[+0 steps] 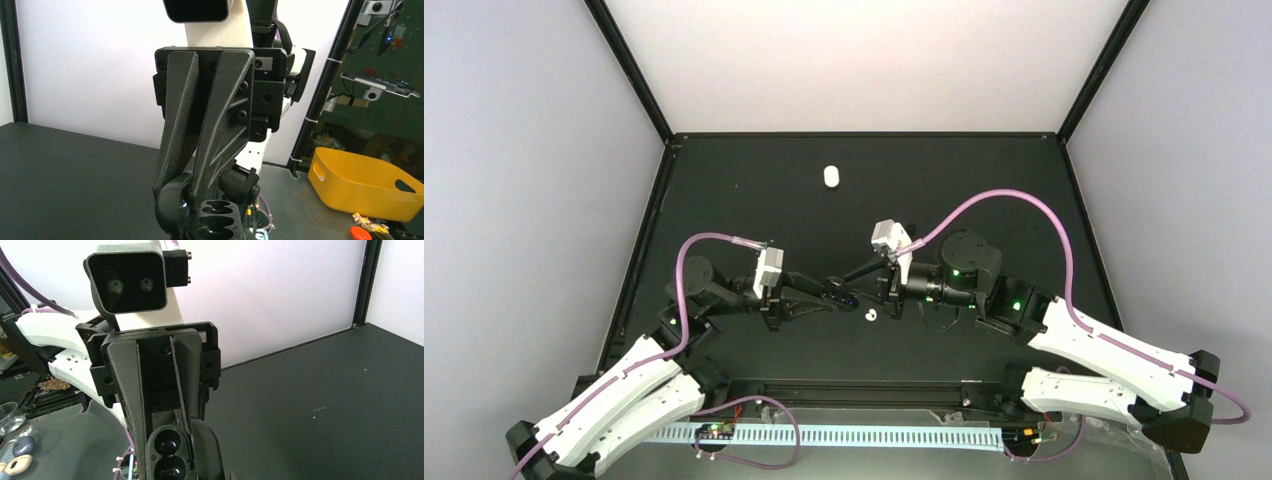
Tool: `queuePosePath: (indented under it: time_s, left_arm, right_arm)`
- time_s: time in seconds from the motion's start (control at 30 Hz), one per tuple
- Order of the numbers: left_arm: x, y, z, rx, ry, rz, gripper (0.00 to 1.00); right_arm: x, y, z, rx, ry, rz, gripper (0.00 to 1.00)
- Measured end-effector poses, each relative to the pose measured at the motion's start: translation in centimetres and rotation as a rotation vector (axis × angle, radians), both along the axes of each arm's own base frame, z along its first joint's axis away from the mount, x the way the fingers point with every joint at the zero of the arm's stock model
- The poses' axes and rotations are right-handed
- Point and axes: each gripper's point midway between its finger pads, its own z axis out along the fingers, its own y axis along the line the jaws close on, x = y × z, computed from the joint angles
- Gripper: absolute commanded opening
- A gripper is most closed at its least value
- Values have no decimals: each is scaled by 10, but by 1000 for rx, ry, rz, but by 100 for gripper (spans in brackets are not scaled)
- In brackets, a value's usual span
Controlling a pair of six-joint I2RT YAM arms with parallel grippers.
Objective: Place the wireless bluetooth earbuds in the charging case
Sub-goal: Open the charging case.
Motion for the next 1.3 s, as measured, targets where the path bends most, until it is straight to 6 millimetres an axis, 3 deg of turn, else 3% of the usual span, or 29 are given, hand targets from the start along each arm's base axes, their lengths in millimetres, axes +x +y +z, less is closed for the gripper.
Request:
queuePosePath:
  time_s: [0.23,0.47,0.63,1.03,1.3]
  left_arm:
    - [-1,0,0,-1,16,-8,18]
    - [1,-1,0,-2,24,-3,42]
    - [4,-2,-2,2,34,9,49]
    - [9,-6,-6,10,78,7,48]
    - [10,-12,-7,8,131,-29,38]
  right_arm:
    - [-2,-2,0,-6,-22,9,7]
    - [-2,-2,0,-8,-27,8,7]
    - [-2,-4,2,-3,-30,5,7]
    - [2,-7,0,-23,-63,-23,7]
    - [6,-10,-7,-62,-98,-44,7]
